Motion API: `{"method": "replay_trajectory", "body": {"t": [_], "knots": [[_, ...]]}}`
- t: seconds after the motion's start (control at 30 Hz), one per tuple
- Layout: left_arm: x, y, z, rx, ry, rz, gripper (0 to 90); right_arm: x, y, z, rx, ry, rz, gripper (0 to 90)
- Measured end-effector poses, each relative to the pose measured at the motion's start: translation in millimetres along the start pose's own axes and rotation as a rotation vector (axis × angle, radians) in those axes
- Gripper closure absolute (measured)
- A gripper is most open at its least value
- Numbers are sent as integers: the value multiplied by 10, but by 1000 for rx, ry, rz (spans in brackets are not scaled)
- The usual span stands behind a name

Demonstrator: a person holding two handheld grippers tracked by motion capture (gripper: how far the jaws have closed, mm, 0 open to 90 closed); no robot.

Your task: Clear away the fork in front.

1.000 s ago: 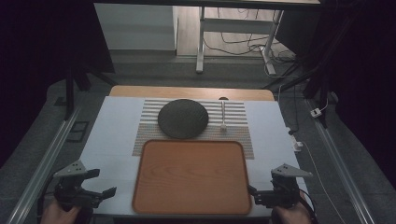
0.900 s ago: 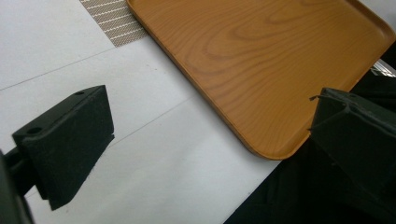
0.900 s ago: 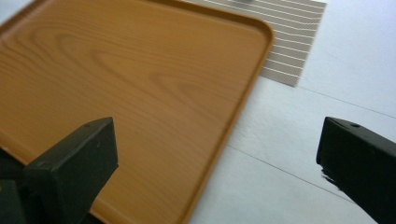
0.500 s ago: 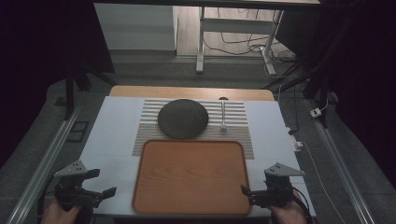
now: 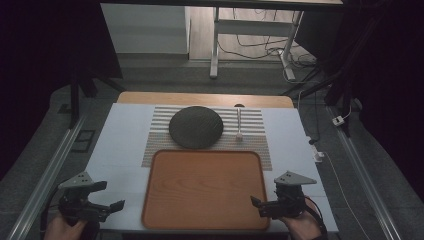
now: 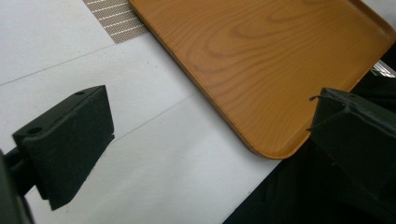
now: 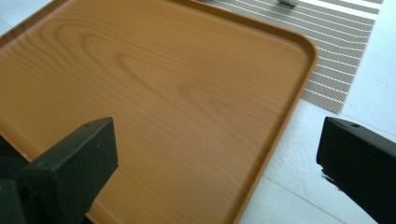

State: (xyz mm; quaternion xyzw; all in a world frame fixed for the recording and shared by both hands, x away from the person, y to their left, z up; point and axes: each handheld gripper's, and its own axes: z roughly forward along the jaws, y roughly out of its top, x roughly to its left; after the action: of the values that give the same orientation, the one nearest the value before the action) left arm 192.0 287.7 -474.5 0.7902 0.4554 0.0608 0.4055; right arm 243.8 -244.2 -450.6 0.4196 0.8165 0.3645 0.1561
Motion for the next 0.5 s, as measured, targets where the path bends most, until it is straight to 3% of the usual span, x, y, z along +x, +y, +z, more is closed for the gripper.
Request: {"method": "replay_trajectory", "body": {"t": [0.5], "knots": [[3,2,4,4,-2,-4,0,108,168,368,64,86,-117,0]]}}
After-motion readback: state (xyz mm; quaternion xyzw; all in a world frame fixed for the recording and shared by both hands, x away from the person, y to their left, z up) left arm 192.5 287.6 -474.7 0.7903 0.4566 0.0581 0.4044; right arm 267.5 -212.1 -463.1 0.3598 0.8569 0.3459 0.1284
